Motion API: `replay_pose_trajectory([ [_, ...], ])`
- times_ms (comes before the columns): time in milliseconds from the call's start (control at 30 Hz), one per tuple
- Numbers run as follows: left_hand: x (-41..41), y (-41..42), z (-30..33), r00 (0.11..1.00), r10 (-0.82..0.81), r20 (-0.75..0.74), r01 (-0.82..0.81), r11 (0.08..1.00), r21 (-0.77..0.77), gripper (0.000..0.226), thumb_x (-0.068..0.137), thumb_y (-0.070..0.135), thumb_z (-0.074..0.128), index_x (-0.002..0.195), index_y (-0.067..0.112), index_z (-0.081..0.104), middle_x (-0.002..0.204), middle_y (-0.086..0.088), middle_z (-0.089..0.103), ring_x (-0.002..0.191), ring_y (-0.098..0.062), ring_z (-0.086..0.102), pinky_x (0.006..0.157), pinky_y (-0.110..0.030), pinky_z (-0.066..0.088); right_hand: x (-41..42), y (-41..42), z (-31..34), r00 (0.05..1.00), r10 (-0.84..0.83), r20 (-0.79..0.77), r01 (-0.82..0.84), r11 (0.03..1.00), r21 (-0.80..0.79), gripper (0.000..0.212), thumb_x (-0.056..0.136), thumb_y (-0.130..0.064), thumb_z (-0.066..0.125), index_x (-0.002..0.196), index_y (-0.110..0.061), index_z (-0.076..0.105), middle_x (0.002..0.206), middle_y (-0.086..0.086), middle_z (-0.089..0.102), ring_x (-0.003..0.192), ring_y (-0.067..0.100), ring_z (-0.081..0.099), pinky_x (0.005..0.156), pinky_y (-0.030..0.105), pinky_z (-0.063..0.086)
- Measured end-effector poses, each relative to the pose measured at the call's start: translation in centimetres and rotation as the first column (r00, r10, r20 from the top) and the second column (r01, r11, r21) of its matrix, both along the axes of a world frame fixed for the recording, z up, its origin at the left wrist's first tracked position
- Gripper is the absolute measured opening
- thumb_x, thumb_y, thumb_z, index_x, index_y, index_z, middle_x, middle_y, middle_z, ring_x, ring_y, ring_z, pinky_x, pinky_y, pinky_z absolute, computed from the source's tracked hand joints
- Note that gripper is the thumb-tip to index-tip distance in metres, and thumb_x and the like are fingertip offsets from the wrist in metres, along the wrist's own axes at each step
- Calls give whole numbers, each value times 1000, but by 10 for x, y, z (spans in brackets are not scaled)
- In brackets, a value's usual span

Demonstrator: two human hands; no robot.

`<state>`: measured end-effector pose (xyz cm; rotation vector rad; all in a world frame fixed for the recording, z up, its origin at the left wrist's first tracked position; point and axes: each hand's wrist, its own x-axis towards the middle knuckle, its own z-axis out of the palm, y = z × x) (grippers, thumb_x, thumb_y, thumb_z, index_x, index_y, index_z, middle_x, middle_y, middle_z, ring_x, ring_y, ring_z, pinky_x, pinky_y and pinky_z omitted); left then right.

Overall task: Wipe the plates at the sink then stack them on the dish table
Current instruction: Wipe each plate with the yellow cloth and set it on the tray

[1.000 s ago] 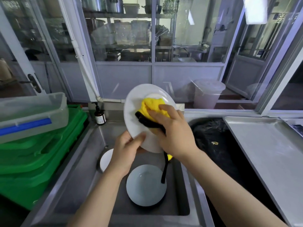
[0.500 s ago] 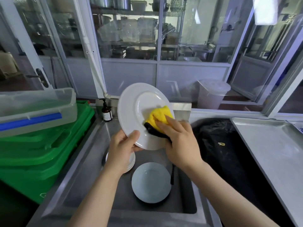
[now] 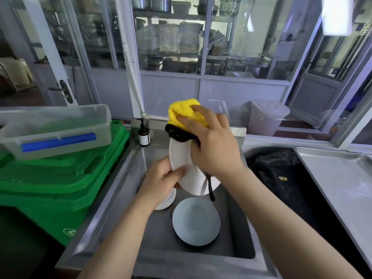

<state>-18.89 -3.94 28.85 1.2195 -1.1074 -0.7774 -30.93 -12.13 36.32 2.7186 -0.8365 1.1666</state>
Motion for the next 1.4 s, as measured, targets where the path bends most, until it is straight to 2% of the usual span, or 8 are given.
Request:
replay_pose_trajectory([
  [300, 33, 26, -9, 999, -11, -51, 11, 1000, -3, 28, 72, 31, 67, 93, 14, 64, 77, 1, 73, 73, -15, 68, 59, -31, 56, 11, -59, -5, 986, -137, 92, 99, 938, 333, 58, 84, -8, 50, 136, -32, 51, 136, 2, 49, 117, 36, 45, 95, 31, 33],
  [467, 57, 33, -13, 985, 19, -174, -23, 999, -25, 31, 65, 41, 69, 86, 19, 72, 80, 1, 74, 73, -13, 69, 58, -29, 55, 6, -60, -30, 970, -170, 177, 67, 877, 475, 55, 87, -5, 52, 136, -29, 52, 130, 2, 53, 112, 17, 47, 79, 9, 24],
  [567, 66, 32, -14, 957, 33, -287, -52, 997, -58, 18, 75, 26, 62, 87, 31, 76, 87, 4, 75, 80, -12, 69, 60, -31, 57, 5, -49, -46, 976, -140, 168, 43, 877, 478, 58, 84, -2, 53, 136, -27, 53, 128, 4, 53, 113, 20, 49, 82, 16, 30],
  [800, 78, 25, -11, 871, 65, -486, -145, 981, -128, 25, 75, 24, 58, 99, 21, 66, 89, 5, 75, 78, -11, 70, 55, -26, 55, 10, -6, -66, 977, -130, 168, 58, 925, 375, 62, 79, 3, 60, 134, -25, 55, 132, 8, 53, 114, 33, 51, 93, 36, 42],
  [1100, 80, 8, -7, 827, 49, -560, -183, 965, -185, 20, 92, 11, 53, 109, 17, 63, 93, 0, 75, 80, -15, 71, 60, -28, 56, 30, 47, -65, 986, 122, 112, -149, 946, 289, 65, 71, -3, 53, 127, -34, 60, 135, -2, 53, 114, 26, 53, 94, 27, 40],
  [1200, 84, 9, -6, 814, 68, -577, -201, 964, -171, 22, 95, 10, 50, 108, 21, 63, 93, 3, 76, 81, -13, 72, 59, -26, 56, 25, 43, -62, 908, 135, 395, -313, 847, 430, 61, 75, -4, 54, 119, -46, 61, 116, -23, 59, 108, 4, 57, 91, 17, 43],
  [1267, 84, 10, -6, 816, 58, -575, -192, 965, -176, 22, 94, 14, 51, 109, 25, 62, 98, 6, 75, 88, -12, 72, 62, -24, 57, 21, 36, -61, 820, -97, 564, -300, 767, 568, 53, 79, -6, 56, 110, -48, 63, 94, -25, 64, 90, 0, 60, 80, 14, 45],
  [1400, 81, 16, -4, 800, -18, -600, -135, 968, -209, 23, 86, 23, 58, 107, 29, 64, 102, 7, 74, 92, -10, 71, 63, -23, 56, 11, 22, -59, 534, -604, 591, -565, 266, 781, 20, 85, -3, 57, 87, -22, 64, 66, 0, 55, 56, 16, 55, 57, 29, 45],
])
